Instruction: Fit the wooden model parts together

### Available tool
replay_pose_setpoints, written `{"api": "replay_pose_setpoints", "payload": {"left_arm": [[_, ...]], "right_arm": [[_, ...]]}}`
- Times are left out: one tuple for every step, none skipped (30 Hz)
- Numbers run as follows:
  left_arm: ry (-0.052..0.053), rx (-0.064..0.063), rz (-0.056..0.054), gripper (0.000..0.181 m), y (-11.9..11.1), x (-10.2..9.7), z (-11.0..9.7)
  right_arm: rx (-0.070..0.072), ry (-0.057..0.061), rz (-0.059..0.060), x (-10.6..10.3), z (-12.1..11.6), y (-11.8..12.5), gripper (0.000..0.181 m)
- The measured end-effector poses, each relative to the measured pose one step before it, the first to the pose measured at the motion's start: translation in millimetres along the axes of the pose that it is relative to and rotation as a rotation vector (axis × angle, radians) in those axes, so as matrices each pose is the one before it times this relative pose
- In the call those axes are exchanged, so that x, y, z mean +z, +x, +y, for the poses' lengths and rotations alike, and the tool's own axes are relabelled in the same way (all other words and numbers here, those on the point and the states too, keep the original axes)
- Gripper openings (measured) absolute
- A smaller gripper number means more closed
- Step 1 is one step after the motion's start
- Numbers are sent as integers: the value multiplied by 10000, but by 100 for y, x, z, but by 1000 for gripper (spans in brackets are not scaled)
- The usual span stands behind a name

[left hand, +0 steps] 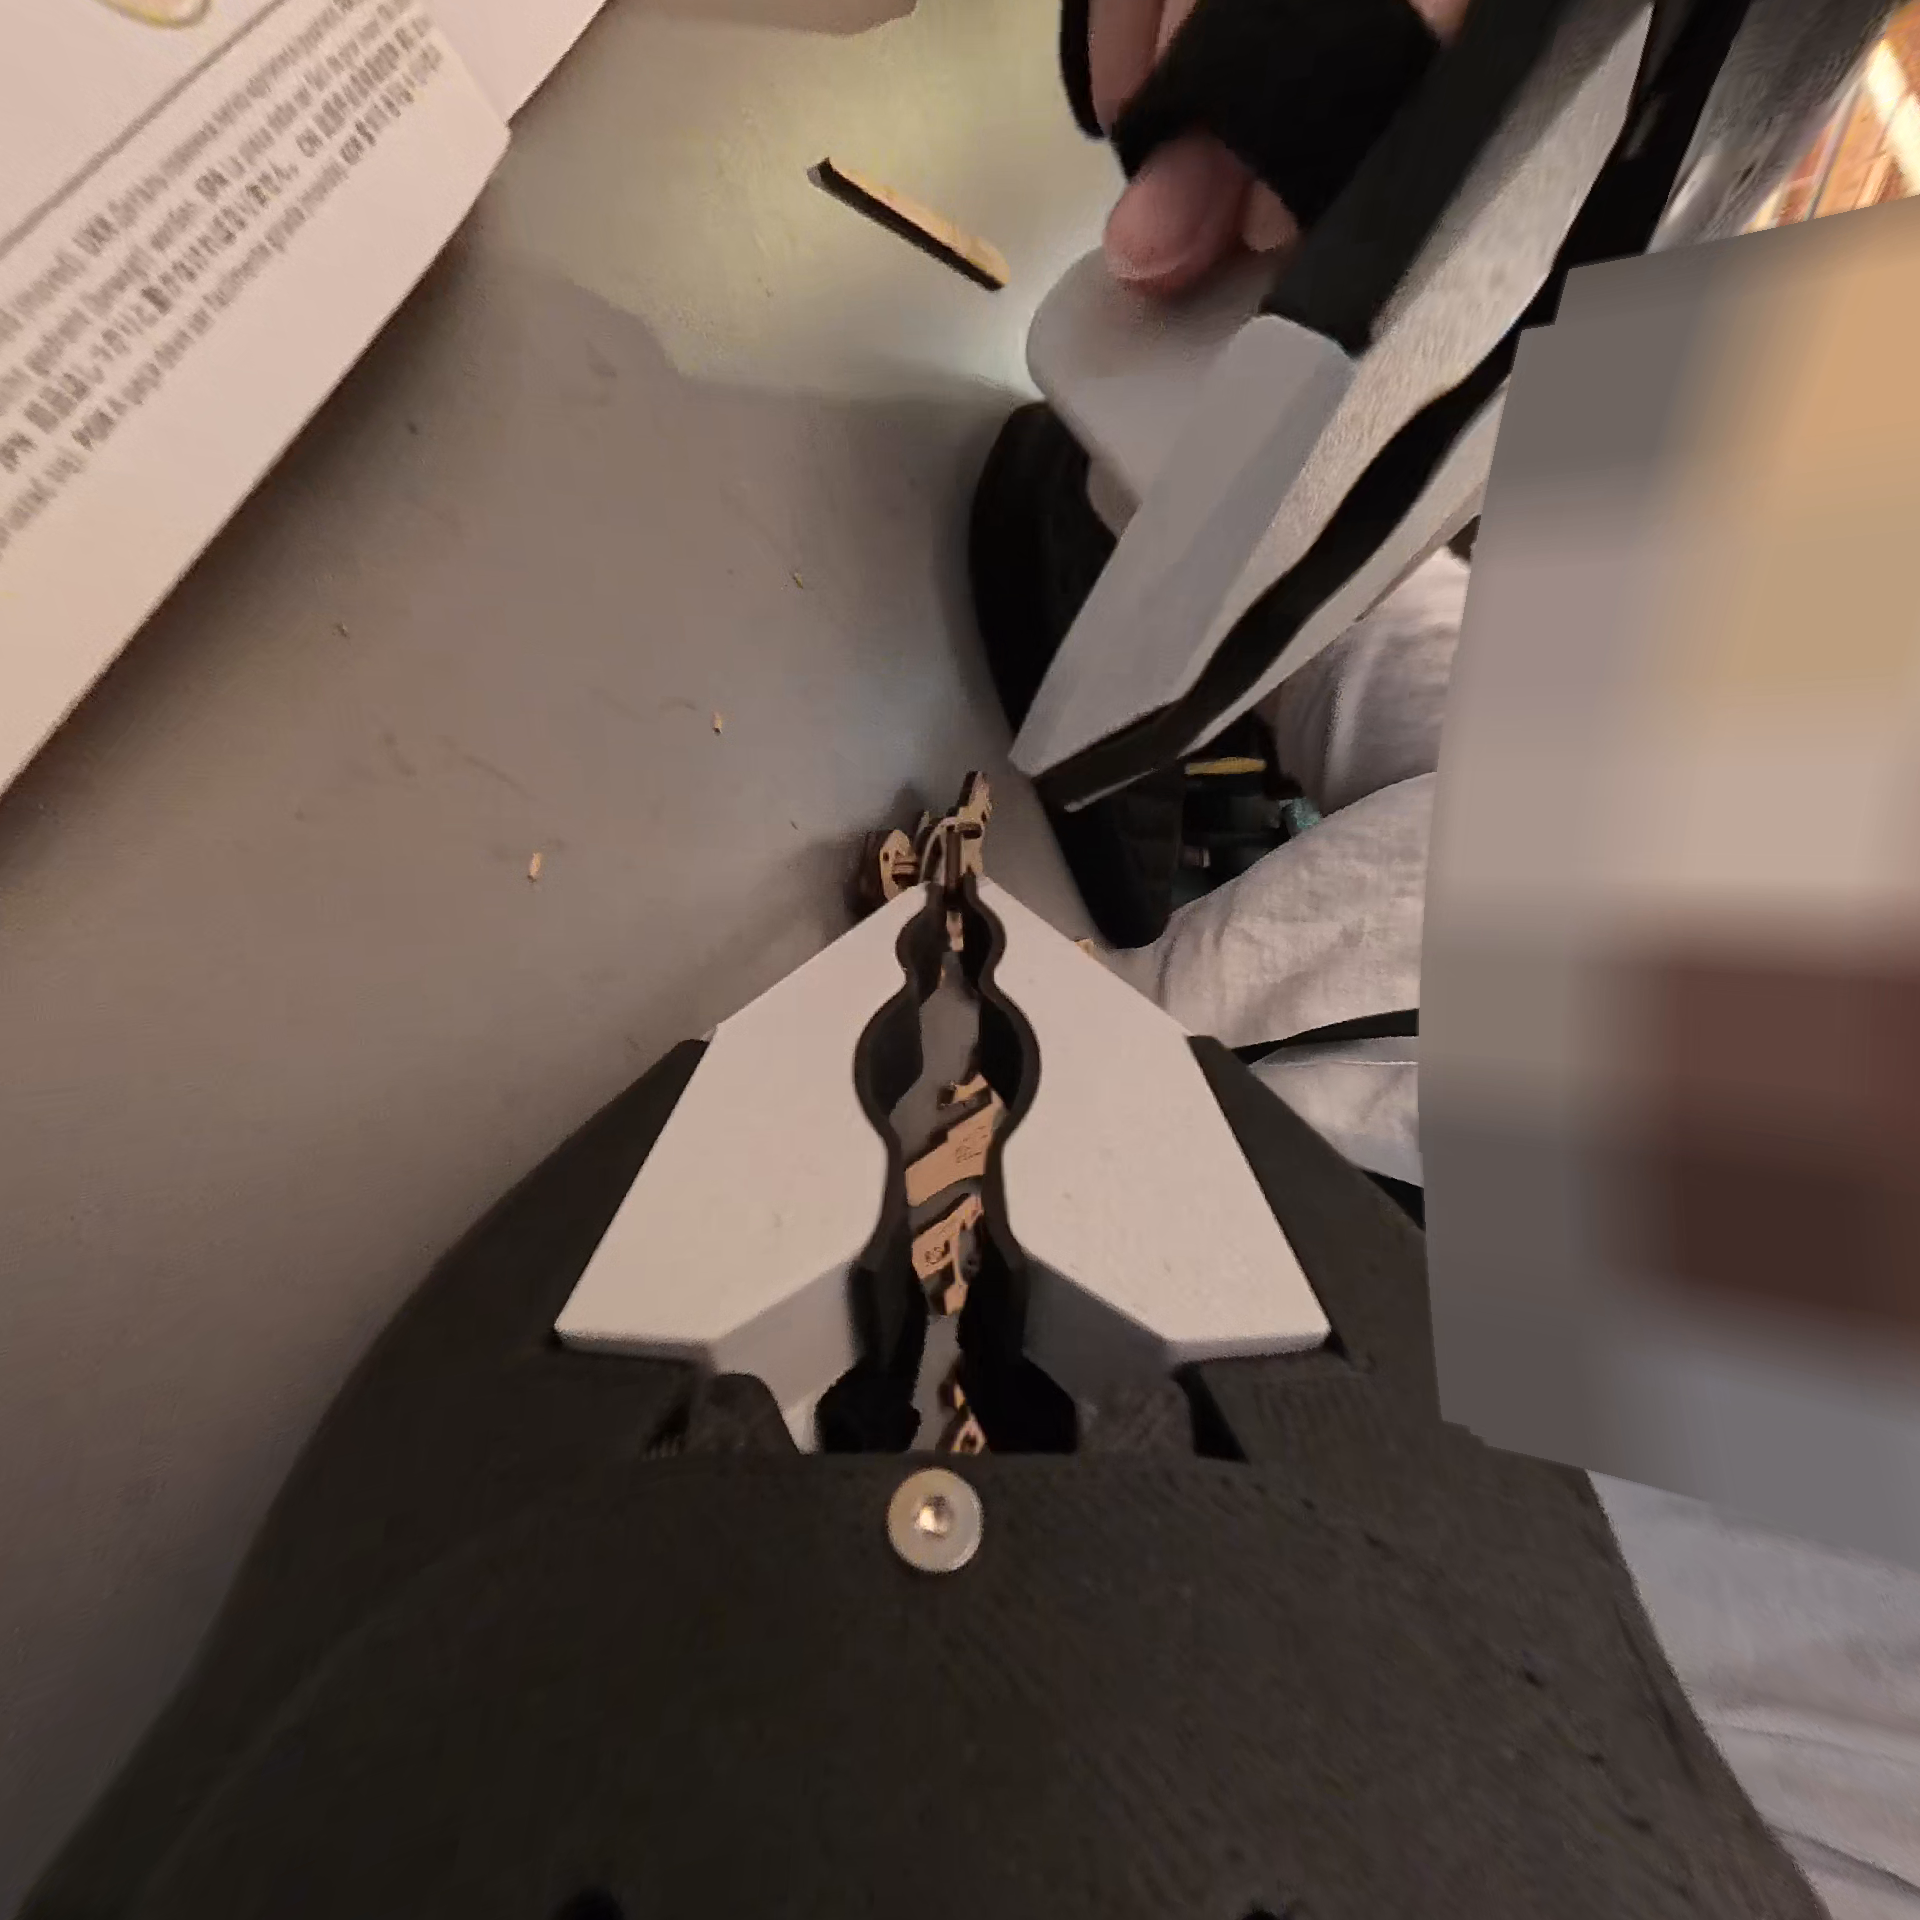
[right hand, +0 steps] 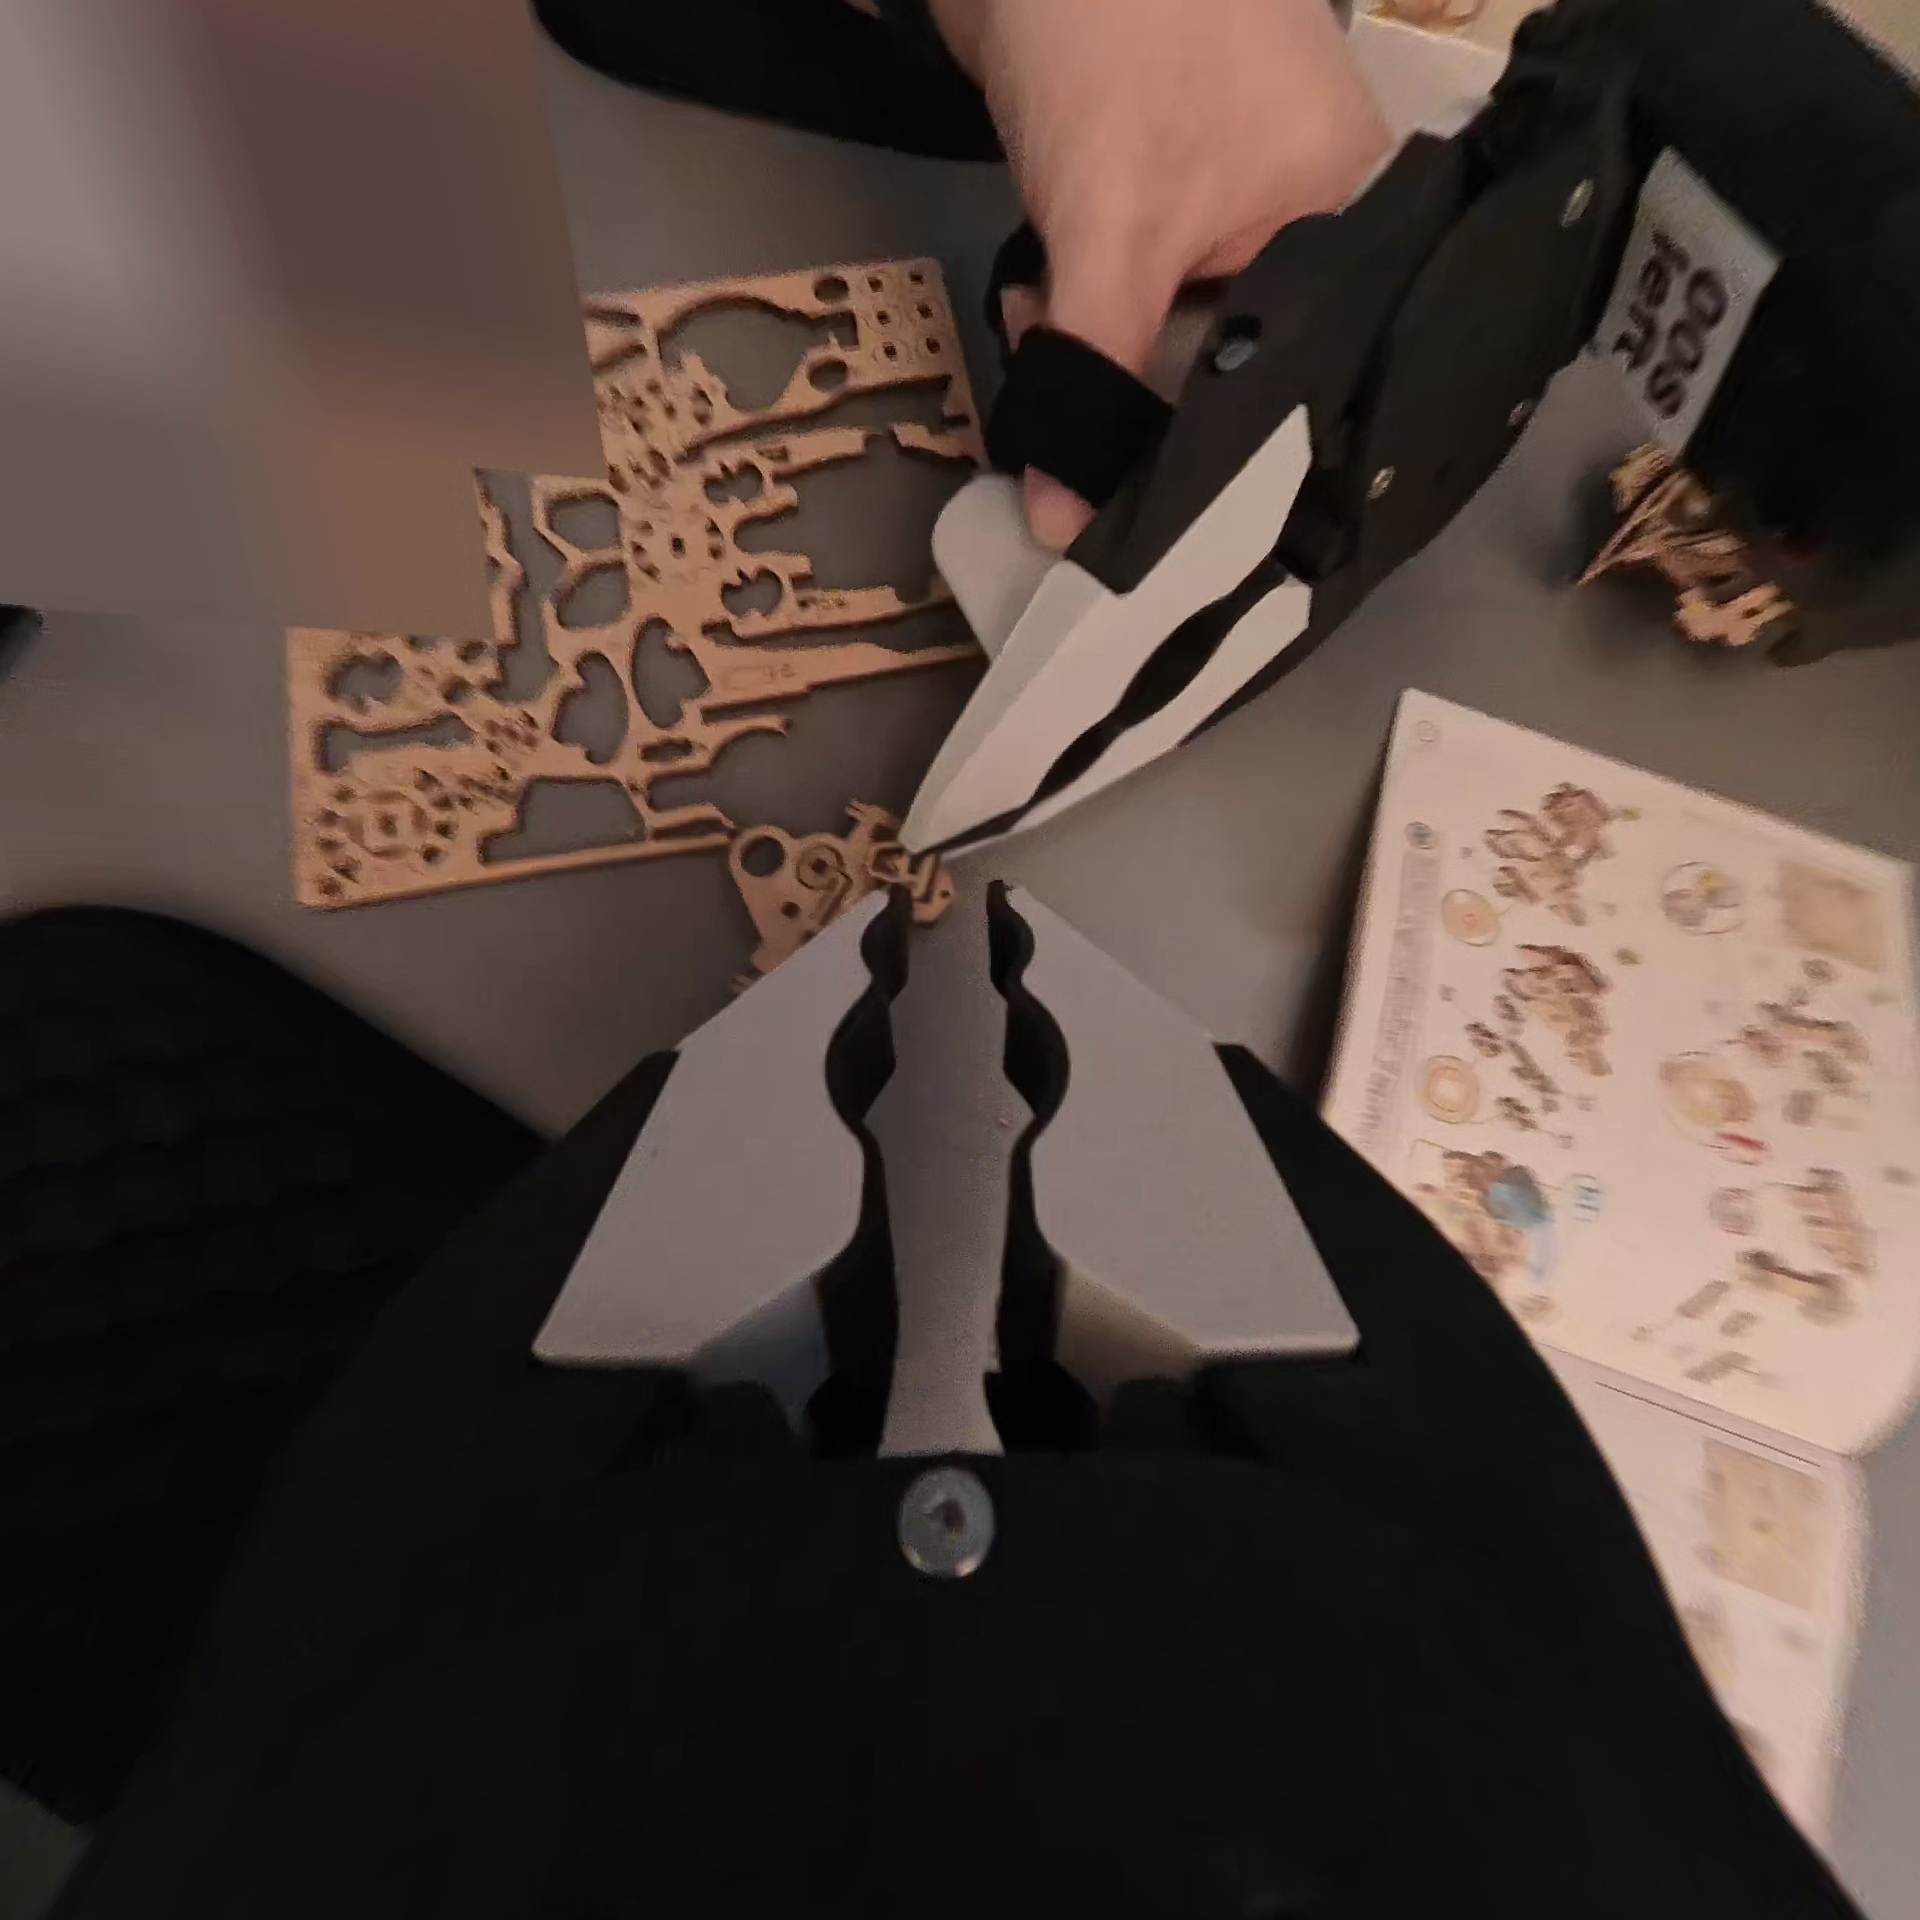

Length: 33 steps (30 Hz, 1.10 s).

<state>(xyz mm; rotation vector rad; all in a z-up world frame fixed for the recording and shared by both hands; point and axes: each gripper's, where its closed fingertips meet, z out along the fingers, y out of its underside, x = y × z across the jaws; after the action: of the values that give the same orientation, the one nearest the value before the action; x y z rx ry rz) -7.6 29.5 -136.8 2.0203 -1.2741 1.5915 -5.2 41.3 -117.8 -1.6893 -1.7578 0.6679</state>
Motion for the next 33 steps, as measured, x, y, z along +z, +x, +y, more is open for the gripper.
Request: {"api": "replay_pose_setpoints", "payload": {"left_arm": [[105,-183,190,1,109,-93,-96],[71,-186,165,1,43,-89,-66],[25,-142,93,1,-87,-61,-45],[-48,-95,-8,1,-193,-26,26],[-53,-66,-12,1,-161,18,23],[-11,-55,48,1,-25,42,-54],[-29,-52,82,1,67,66,-20],[-48,-41,51,1,50,74,25],[-30,-19,21,1,17,81,22],[5,-21,45,1,34,68,-6],[22,-46,77,1,79,36,-2],[15,-45,62,1,39,13,5],[30,-27,40,1,17,-25,-5],[35,-28,46,1,32,-25,-28],[6,-21,24,1,0,-19,-3],[19,19,-11,1,-34,-37,-32],[13,-3,8,1,-6,-16,-28],[1,-29,44,1,37,-9,2],[16,-21,35,1,19,-6,-11],[19,-12,23,1,8,1,-12],[-16,-20,32,1,14,15,31],[-40,-19,26,1,29,44,65],[-39,4,13,1,7,62,53],[-23,5,-5,1,16,43,31],[-7,36,-7,1,44,25,-2],[23,94,-30,3,49,-18,-44],[96,103,-138,8,-24,-92,-150],[104,152,-201,17,-46,-172,-167],[94,225,-184,23,73,-242,-142],[82,212,-206,26,55,-273,-84],[57,242,-185,27,110,-247,-25],[12,253,-187,27,87,-204,102],[-22,155,-245,27,-89,-153,193]], "right_arm": [[-759,-159,636,76,127,211,12],[-732,-38,442,163,-37,-137,12],[-533,-166,309,155,124,-202,9],[-318,-139,287,133,92,-52,9],[-176,-89,68,143,-3,-221,9],[-117,-59,71,140,-18,-102,9],[-121,-58,51,138,49,-65,9],[-45,-38,-81,142,50,-169,10],[36,-10,-84,137,0,-110,10],[4,-7,-94,137,32,-123,9],[-6,-93,-82,118,175,-116,9],[-20,-90,21,100,171,0,9],[-34,4,20,47,36,-38,8],[-33,31,29,23,-41,-36,6],[-19,0,58,10,1,38,6],[60,-28,14,33,54,46,6],[59,22,-16,-7,-15,23,6],[32,67,-20,-26,-45,-6,6],[48,51,-10,-15,-3,18,6],[62,36,-11,-13,3,8,6],[44,46,-38,-2,-38,-51,6],[36,33,-61,2,-22,-81,6],[55,4,-69,-6,-36,-91,5],[71,-18,-63,1,4,-60,5],[53,-10,-49,-12,1,-48,5],[52,50,-108,-21,-61,-136,5],[119,62,-110,-5,-64,-107,5],[127,22,-54,-3,26,12,5],[121,21,-53,-26,62,45,5],[164,25,-130,-31,92,-49,5],[186,30,-142,-40,104,-43,5],[156,66,-185,-44,64,-111,5],[133,75,-235,-40,51,-176,5]]}}
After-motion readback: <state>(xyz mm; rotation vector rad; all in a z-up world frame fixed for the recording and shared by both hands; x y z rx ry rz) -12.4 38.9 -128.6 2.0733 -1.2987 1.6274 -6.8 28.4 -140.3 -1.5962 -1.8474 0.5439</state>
